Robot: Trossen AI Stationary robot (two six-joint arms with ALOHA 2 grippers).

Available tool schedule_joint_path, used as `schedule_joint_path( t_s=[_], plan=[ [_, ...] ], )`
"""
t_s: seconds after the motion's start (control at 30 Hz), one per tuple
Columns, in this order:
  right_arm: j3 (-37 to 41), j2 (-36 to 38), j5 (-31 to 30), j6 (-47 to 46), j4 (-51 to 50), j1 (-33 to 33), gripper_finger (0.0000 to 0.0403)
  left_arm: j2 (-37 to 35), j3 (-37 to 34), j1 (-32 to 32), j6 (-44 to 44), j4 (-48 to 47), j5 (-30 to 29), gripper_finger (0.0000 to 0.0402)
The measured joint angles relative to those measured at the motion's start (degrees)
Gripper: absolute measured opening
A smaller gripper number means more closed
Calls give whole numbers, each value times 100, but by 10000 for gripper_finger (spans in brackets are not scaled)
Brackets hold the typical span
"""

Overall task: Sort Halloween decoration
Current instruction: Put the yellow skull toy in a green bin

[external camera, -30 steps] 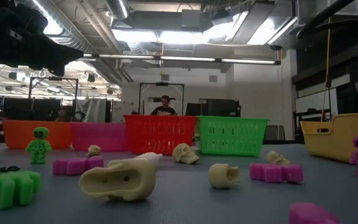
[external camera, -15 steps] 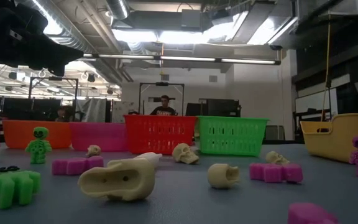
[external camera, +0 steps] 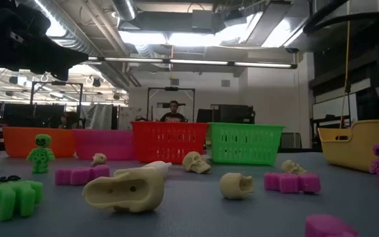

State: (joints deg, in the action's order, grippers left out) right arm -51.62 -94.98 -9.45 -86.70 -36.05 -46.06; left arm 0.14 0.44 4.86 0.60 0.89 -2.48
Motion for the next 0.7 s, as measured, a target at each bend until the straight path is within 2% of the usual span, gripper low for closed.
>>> schedule_joint_path(
  t_s=[0.47,0.7],
  plan=[
    [-4,9,9,2,-8,-4,154,0,-2,0,2,2,0,0],
    [-4,11,148,7,-13,-4,105,0,0,0,0,0,2,0]
  ],
)
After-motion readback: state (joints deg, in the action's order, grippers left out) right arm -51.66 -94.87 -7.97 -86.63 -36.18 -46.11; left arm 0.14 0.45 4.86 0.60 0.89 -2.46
